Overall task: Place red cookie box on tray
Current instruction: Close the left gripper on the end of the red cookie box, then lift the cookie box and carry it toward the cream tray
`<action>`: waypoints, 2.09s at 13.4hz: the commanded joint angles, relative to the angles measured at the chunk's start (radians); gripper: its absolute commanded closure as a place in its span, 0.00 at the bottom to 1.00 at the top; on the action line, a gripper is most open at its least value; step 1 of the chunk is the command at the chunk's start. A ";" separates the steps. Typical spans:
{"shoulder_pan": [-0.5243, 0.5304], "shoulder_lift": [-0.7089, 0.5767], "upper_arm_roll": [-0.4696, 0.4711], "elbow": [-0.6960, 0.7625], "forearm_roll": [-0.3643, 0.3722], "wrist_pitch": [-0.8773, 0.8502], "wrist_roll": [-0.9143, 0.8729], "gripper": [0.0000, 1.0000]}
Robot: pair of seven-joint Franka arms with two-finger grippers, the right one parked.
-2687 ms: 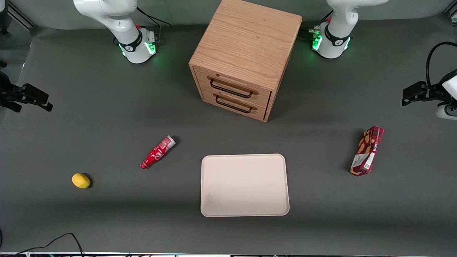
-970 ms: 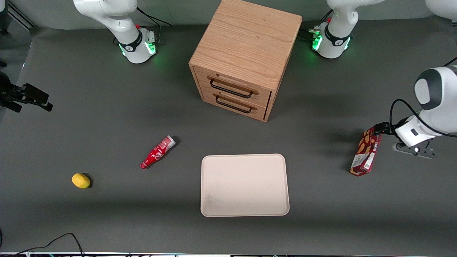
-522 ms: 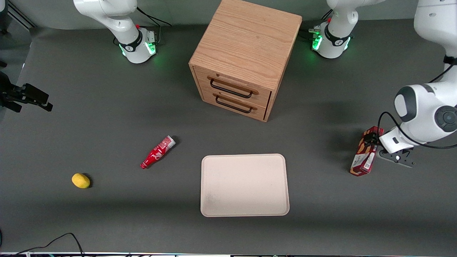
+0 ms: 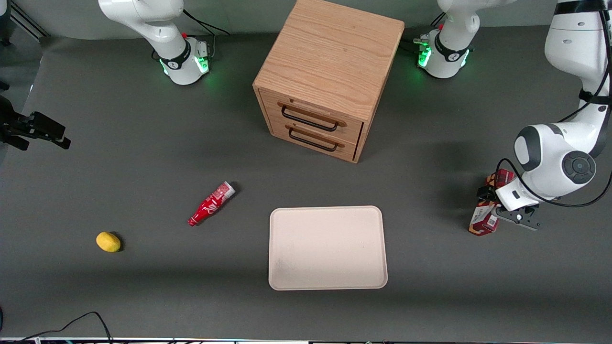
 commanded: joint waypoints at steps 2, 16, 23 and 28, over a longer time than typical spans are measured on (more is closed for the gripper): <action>-0.009 -0.015 0.006 -0.004 -0.009 -0.003 0.016 0.33; -0.025 -0.142 -0.007 0.062 -0.009 -0.237 -0.012 1.00; -0.068 -0.205 -0.023 0.583 -0.003 -0.953 -0.098 1.00; -0.074 -0.199 -0.078 0.651 -0.015 -1.005 -0.179 1.00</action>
